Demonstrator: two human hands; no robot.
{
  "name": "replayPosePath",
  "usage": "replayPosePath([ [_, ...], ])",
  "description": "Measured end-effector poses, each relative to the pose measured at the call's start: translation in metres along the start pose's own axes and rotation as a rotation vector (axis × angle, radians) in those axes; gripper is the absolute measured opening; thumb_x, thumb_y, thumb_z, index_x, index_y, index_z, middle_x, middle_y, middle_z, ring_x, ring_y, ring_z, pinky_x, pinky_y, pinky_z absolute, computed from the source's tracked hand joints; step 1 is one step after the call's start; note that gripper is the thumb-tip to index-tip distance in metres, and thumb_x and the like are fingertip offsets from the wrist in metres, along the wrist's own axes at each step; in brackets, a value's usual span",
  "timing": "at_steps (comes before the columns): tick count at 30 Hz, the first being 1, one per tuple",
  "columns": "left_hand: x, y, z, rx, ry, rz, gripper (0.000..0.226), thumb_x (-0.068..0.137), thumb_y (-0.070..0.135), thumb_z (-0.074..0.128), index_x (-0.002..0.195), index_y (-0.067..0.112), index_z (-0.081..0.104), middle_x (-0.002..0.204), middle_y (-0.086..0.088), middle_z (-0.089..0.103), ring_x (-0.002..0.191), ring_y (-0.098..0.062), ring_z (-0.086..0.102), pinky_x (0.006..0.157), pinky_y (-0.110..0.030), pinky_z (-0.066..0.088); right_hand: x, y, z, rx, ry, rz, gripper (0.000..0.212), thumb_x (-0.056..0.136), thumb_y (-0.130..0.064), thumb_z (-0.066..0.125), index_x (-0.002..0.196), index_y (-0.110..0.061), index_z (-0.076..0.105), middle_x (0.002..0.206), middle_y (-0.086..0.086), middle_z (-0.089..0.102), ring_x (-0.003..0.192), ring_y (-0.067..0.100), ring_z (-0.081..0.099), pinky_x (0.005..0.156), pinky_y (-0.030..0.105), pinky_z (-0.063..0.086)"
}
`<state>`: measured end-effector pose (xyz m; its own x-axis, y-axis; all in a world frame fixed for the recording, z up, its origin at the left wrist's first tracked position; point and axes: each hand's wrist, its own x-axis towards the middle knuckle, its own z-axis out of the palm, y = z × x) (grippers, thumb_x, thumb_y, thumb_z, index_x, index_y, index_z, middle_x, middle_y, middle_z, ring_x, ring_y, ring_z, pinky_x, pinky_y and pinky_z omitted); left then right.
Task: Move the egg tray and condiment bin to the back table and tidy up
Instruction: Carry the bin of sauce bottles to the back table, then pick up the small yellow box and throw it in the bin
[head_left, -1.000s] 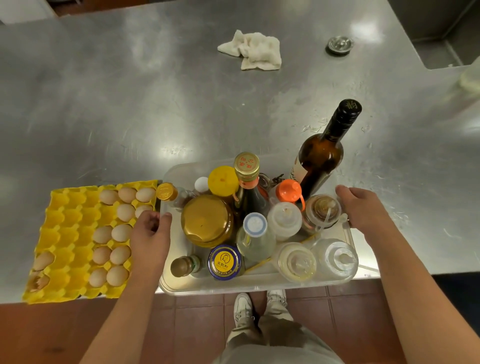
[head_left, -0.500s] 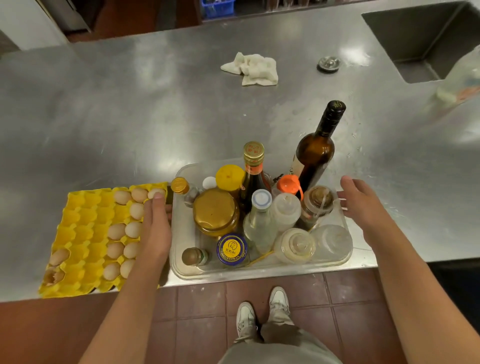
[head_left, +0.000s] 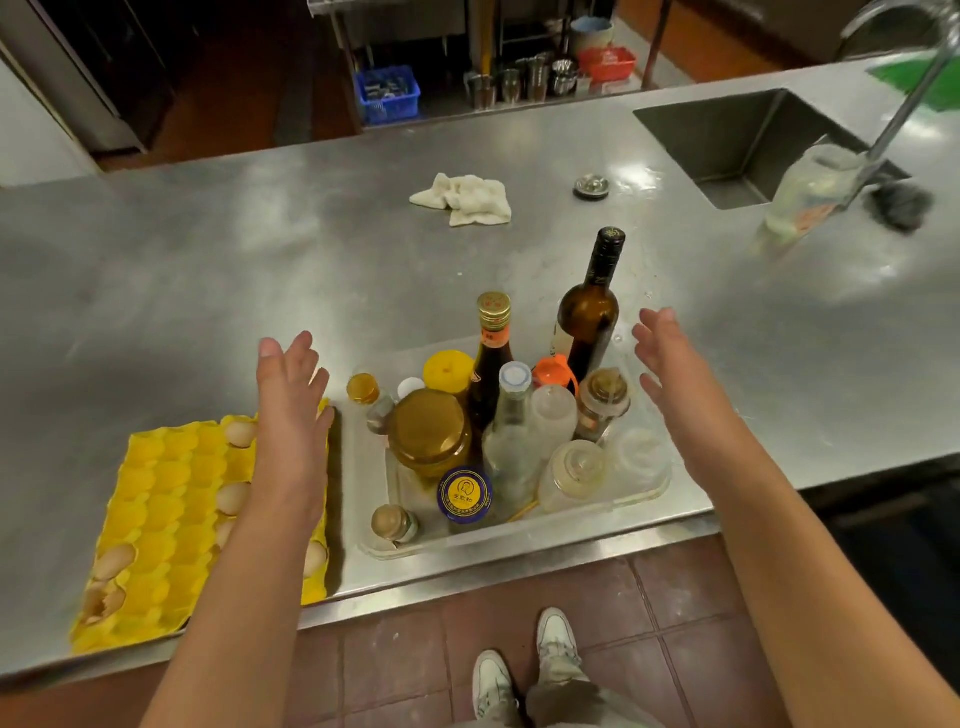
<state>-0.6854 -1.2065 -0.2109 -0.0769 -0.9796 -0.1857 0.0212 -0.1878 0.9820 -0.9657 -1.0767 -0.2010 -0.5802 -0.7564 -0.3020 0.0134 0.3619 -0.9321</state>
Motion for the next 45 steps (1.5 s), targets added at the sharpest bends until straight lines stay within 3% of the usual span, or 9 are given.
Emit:
replayPosePath([
  [6, -0.026, 0.020, 0.015, -0.032, -0.126, 0.063, 0.064, 0.099, 0.064, 0.014, 0.152, 0.033, 0.032, 0.161, 0.006, 0.027, 0.145, -0.011, 0.029, 0.119, -0.042, 0.018, -0.045, -0.017, 0.003, 0.070, -0.053, -0.060, 0.117, 0.049, -0.100, 0.029, 0.152, -0.044, 0.024, 0.161, -0.011, 0.028, 0.147, 0.016, 0.028, 0.121, 0.053, 0.018],
  [12, -0.066, 0.055, 0.033, -0.100, -0.143, 0.247, 0.072, 0.088, 0.068, 0.022, 0.150, 0.035, 0.035, 0.155, 0.014, 0.037, 0.137, -0.001, 0.038, 0.115, -0.032, 0.023, -0.072, -0.042, -0.018, 0.138, -0.033, -0.160, 0.094, 0.068, -0.088, 0.026, 0.151, -0.044, 0.028, 0.159, -0.013, 0.032, 0.146, 0.016, 0.030, 0.121, 0.050, 0.020],
  [21, -0.138, 0.083, 0.117, -0.227, -0.282, 0.431, 0.074, 0.090, 0.066, 0.023, 0.152, 0.028, 0.033, 0.155, 0.009, 0.039, 0.138, -0.002, 0.040, 0.119, -0.033, 0.024, -0.106, -0.033, -0.099, 0.191, 0.020, -0.256, 0.105, 0.061, -0.092, 0.028, 0.152, -0.040, 0.029, 0.157, -0.013, 0.036, 0.145, 0.014, 0.030, 0.122, 0.048, 0.020],
  [24, -0.167, 0.082, 0.157, -0.221, -0.352, 0.492, 0.076, 0.088, 0.068, 0.025, 0.152, 0.027, 0.033, 0.155, 0.010, 0.039, 0.138, -0.001, 0.040, 0.119, -0.033, 0.024, -0.120, -0.020, -0.141, 0.239, 0.073, -0.268, 0.095, 0.070, -0.083, 0.027, 0.153, -0.036, 0.029, 0.156, -0.011, 0.037, 0.144, 0.011, 0.031, 0.122, 0.045, 0.019],
  [32, -0.228, 0.058, 0.262, -0.141, -0.615, 0.362, 0.073, 0.091, 0.066, 0.019, 0.154, 0.030, 0.028, 0.157, 0.013, 0.034, 0.140, 0.000, 0.036, 0.121, -0.037, 0.021, -0.155, 0.026, -0.229, 0.283, 0.230, -0.274, 0.086, 0.076, -0.076, 0.025, 0.153, -0.037, 0.027, 0.155, -0.013, 0.037, 0.142, 0.003, 0.032, 0.122, 0.035, 0.021],
  [41, -0.258, 0.031, 0.381, -0.054, -0.995, 0.248, 0.071, 0.087, 0.073, 0.021, 0.148, 0.041, 0.037, 0.150, 0.022, 0.042, 0.135, 0.006, 0.039, 0.120, -0.038, 0.020, -0.172, 0.053, -0.320, 0.360, 0.548, -0.226, 0.086, 0.076, -0.076, 0.027, 0.153, -0.038, 0.027, 0.156, -0.017, 0.036, 0.142, -0.001, 0.031, 0.118, 0.026, 0.022],
  [45, -0.264, 0.024, 0.438, -0.071, -1.178, 0.154, 0.078, 0.083, 0.076, 0.023, 0.149, 0.036, 0.037, 0.149, 0.019, 0.045, 0.136, 0.003, 0.041, 0.120, -0.037, 0.021, -0.176, 0.066, -0.351, 0.393, 0.702, -0.173, 0.092, 0.072, -0.081, 0.029, 0.154, -0.038, 0.027, 0.156, -0.017, 0.036, 0.143, 0.000, 0.031, 0.121, 0.031, 0.021],
])
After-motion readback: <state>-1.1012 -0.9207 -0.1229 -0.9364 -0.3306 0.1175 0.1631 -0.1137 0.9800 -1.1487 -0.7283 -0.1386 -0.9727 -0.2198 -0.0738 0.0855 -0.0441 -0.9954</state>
